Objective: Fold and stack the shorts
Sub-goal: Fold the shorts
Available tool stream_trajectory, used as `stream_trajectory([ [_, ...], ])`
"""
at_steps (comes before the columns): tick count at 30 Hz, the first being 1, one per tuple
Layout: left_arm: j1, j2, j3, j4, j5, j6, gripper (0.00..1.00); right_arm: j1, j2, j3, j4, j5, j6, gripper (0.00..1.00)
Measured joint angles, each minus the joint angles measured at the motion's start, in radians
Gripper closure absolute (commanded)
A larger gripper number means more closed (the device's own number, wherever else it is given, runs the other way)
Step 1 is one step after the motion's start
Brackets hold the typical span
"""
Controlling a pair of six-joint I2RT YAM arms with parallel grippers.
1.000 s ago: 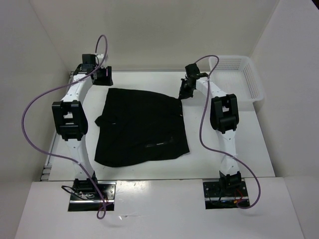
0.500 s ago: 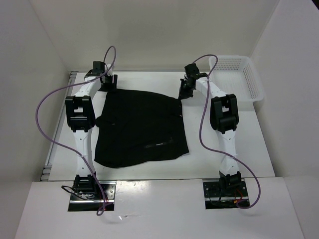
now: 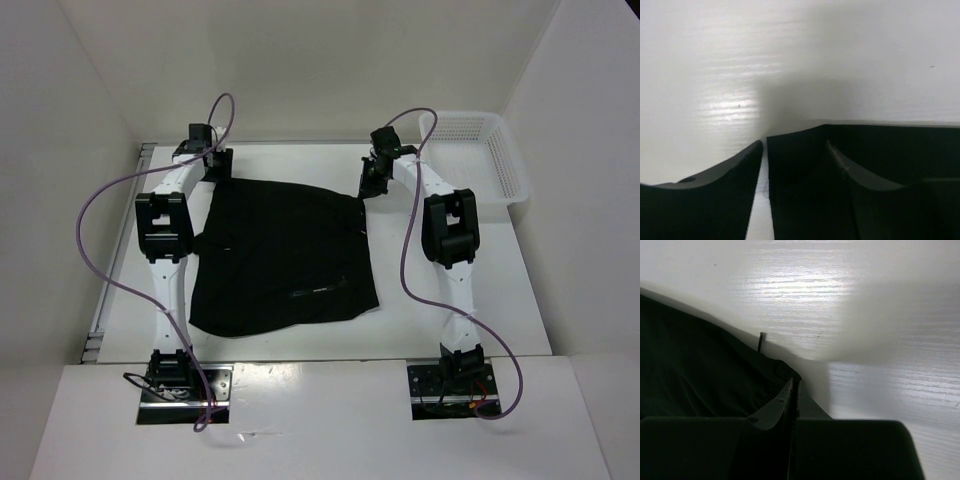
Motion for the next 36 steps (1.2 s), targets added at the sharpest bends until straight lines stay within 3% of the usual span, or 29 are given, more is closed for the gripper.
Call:
stream_trajectory([
  [2, -0.001, 0.006, 0.006, 0.006, 0.011, 0.000, 0.56, 0.000, 0.000, 0.000, 0.000, 0.000, -0.004, 1.00],
  [3, -0.002, 0.010, 0.009, 0.006, 0.015, 0.002, 0.78, 0.000, 0.000, 0.000, 0.000, 0.000, -0.006, 1.00],
  [5, -0.003, 0.016, 0.019, 0.006, 0.039, 0.002, 1.00, 0.000, 0.000, 0.000, 0.000, 0.000, -0.008, 1.00],
  [15, -0.006, 0.007, 0.102, -0.040, 0.084, 0.001, 1.00, -0.024, -0.004, 0.121, 0.022, -0.057, 0.016, 1.00],
  [27, -0.003, -0.246, 0.138, -0.053, 0.092, 0.001, 1.00, -0.087, -0.055, 0.181, 0.088, -0.094, 0.031, 1.00],
  [32, -0.006, -0.318, 0.126, -0.107, 0.090, 0.001, 1.00, -0.087, -0.122, 0.074, 0.130, -0.108, 0.018, 1.00],
  [36, -0.021, -0.458, -0.037, -0.129, 0.088, 0.001, 1.00, -0.086, -0.266, -0.133, 0.217, -0.114, 0.011, 1.00],
])
